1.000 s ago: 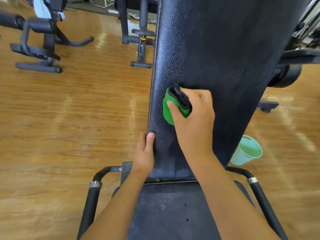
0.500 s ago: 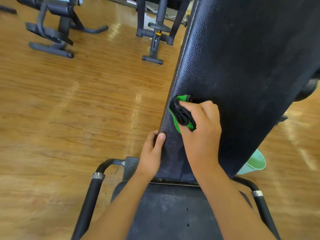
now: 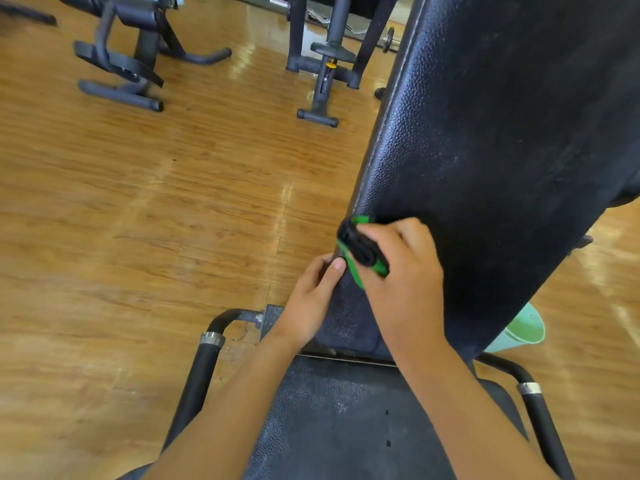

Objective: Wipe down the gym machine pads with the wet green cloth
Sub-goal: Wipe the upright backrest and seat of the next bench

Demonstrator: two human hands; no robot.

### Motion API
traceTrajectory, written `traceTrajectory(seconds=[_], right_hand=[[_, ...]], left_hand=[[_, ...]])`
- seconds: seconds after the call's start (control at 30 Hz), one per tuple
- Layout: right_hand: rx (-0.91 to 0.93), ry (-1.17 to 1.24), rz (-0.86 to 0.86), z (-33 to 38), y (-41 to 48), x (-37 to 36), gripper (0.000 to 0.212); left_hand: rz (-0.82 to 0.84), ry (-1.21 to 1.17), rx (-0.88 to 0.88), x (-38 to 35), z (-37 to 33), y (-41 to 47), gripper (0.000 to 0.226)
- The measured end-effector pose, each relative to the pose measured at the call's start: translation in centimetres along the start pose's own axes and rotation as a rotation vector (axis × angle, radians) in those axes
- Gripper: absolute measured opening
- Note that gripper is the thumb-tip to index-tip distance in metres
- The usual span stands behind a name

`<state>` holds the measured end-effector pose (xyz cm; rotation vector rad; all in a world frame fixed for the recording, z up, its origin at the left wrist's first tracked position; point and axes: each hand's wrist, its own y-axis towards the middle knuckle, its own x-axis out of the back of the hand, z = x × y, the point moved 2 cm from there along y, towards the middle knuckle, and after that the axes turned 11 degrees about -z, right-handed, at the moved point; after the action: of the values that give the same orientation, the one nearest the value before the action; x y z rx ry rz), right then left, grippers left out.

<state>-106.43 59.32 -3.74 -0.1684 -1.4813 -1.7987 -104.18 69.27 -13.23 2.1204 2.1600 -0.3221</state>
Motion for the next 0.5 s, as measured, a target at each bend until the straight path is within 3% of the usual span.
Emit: traceTrajectory(seconds=[0.13,0.17,0.23,0.27,0.5], right_hand=[[0.016,-0.065,-0.082,1.5,3.3,-0.7,0.035],[0.030,-0.093,-0.063,1.7,3.2,-1.0,0.038],[0.049,-0.110,0.012,1.7,1.7,-1.6,0.044],[0.056,-0.117,0.049,1.5,0.4,-1.8,0.043],[-0.091,-0.071,0.061,0.2,-6.3,-2.4,0.048]], left_hand=[[0.009,0.031,0.064,0.2,0.1,-0.1,0.068],[0.008,0.038,0.067,0.2,0.3,0.0,0.059],[-0.016,0.034,0.062,0.3,0.0,-0.2,0.021],[-0.040,0.017,0.058,0.5,-0.1,-0.4,0.016],[-0.274,-0.102,0.055,1.5,-0.2,-4.6,0.030]])
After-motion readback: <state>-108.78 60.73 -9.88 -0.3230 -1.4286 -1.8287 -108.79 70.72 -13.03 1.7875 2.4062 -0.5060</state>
